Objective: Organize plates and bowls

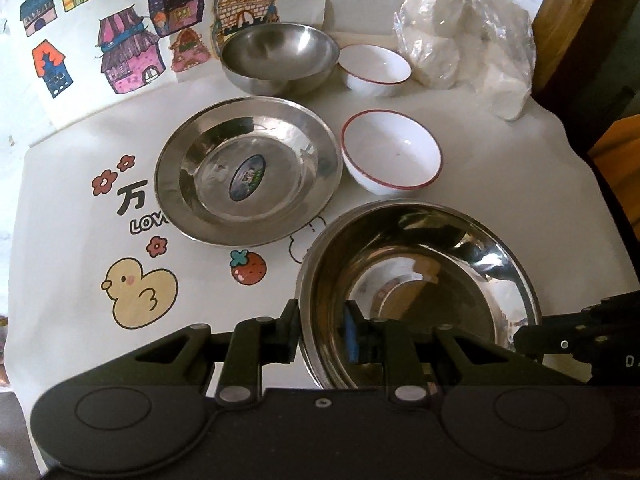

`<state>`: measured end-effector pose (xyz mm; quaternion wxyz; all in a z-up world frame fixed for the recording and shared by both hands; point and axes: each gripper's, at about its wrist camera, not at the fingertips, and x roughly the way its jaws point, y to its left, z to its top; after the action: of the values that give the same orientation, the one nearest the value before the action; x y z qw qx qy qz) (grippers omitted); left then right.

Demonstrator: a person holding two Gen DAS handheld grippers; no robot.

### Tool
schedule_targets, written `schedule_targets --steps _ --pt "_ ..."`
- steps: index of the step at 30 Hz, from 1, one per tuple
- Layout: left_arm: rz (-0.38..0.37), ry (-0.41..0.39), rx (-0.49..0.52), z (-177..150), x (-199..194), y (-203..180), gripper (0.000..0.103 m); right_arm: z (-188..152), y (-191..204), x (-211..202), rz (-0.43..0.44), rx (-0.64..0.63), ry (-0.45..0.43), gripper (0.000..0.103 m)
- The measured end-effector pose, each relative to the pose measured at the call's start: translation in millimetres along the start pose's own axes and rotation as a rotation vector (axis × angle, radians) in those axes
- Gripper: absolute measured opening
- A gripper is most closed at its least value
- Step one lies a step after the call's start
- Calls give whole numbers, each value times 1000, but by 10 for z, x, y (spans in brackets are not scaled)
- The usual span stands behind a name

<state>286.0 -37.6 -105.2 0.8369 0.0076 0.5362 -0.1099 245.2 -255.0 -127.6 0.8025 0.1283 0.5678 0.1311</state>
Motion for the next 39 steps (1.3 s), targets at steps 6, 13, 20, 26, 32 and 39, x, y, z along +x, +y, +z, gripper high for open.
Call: schedule_targets --steps 6,13,20,26,32,39 --pt "10 9 7 -1 73 8 27 22 33 38 -14 -4 6 20" --pt "6 12 20 2 113 9 30 5 81 41 -38 -9 1 22" --pt "-18 14 8 14 96 60 39 3 127 47 -63 -6 1 34" --pt "-27 -8 -22 38 1 200 68 18 182 19 -76 -2 -16 51" --pt "-2 -45 -73 93 -97 477 94 43 242 -8 -82 27 -58 81" --pt "-18 -48 -127 175 -77 969 102 117 426 15 -79 43 -131 103"
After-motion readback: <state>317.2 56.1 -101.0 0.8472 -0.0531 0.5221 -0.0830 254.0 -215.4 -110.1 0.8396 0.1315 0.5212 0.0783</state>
